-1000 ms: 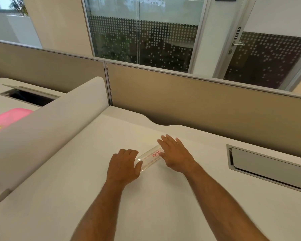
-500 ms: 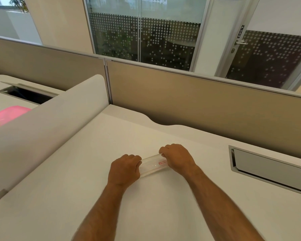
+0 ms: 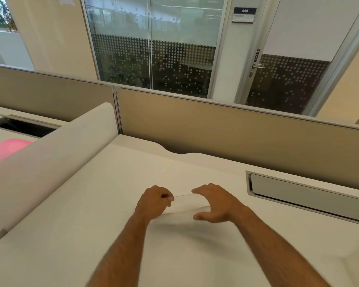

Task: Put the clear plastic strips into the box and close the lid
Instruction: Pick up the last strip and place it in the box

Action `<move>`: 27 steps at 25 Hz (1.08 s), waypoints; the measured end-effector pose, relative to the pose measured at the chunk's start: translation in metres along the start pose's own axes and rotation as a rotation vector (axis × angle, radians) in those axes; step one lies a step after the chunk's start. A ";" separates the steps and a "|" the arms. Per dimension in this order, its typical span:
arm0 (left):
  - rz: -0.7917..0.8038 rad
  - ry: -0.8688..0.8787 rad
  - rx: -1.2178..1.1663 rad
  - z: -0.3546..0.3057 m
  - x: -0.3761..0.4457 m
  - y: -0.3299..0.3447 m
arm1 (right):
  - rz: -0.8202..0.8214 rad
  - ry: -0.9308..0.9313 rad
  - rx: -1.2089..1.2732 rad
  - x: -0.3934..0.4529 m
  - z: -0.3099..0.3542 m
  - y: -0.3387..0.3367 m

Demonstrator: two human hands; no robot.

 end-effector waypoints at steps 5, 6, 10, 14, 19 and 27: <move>0.127 -0.033 -0.118 -0.009 -0.025 0.017 | -0.043 0.042 0.056 -0.036 0.005 -0.010; 0.142 -0.045 -0.138 -0.011 -0.030 0.019 | -0.042 0.050 0.069 -0.043 0.006 -0.011; 0.118 -0.115 -0.434 -0.019 -0.049 0.015 | -0.065 0.141 0.212 -0.069 0.004 -0.013; 0.149 -0.119 -0.759 -0.039 -0.064 0.018 | -0.145 0.280 0.476 -0.090 -0.001 -0.007; 0.277 -0.037 -0.657 -0.076 -0.085 0.046 | -0.425 0.455 1.226 -0.104 0.009 0.005; 0.299 0.151 -0.426 -0.098 -0.107 0.074 | -0.616 0.413 1.599 -0.125 0.023 0.007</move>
Point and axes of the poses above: each hand's wrist, its own x-axis towards the middle knuckle, its own y-axis out of the palm, z = x × y, the point moved 6 cm from there along x, towards the middle knuckle, and after that the axes turned 9 degrees about -y, right-handed, at the moved point
